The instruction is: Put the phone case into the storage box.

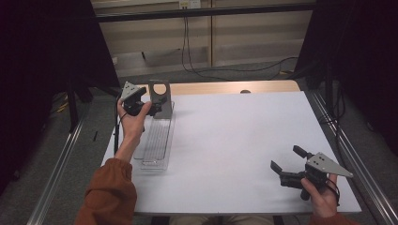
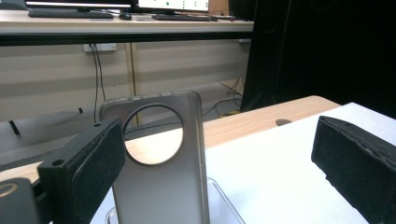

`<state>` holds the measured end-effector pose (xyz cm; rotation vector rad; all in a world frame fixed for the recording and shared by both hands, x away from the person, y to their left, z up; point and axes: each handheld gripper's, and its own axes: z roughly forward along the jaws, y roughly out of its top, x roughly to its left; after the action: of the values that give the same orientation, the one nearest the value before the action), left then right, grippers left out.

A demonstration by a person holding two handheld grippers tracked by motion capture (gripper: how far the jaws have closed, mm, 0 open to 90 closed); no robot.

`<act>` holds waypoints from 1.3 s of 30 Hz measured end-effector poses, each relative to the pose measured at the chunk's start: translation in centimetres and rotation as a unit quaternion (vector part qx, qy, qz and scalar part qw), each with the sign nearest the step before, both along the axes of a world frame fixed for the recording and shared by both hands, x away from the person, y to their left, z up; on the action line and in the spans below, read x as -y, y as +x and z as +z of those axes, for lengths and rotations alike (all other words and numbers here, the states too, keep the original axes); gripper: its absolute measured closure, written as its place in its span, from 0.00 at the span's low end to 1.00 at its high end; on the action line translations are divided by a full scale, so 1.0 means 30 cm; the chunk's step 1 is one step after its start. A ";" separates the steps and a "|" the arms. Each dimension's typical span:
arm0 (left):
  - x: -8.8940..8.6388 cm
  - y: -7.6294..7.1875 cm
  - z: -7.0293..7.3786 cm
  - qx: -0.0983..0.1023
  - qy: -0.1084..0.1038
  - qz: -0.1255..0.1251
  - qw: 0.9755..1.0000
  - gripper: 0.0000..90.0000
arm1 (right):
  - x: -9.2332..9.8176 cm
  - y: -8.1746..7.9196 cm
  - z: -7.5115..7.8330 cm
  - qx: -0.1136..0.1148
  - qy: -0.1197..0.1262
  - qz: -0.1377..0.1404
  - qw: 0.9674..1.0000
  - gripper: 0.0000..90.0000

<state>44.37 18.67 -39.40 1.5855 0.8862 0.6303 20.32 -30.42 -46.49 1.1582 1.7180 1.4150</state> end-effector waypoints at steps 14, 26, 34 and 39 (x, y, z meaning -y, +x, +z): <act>-0.024 -0.126 0.003 0.029 0.001 -0.009 1.000 0.03 | 0.006 0.001 -0.001 0.000 -0.002 -0.001 1.000 0.00; -0.065 -0.225 -0.011 0.031 -0.007 -0.011 0.999 0.03 | 0.004 0.000 0.000 -0.004 -0.003 0.002 1.000 0.00; -0.091 -0.294 -0.023 0.033 -0.017 -0.010 0.999 0.03 | 0.004 0.003 -0.003 -0.003 -0.005 0.004 1.000 0.00; -0.111 -0.330 -0.038 0.029 -0.004 -0.005 1.000 0.03 | 0.003 0.003 -0.002 -0.001 -0.006 0.004 1.000 0.00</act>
<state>34.47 22.00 -40.53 1.5562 0.8366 0.6605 20.42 -30.51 -46.56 1.1480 1.7325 1.4073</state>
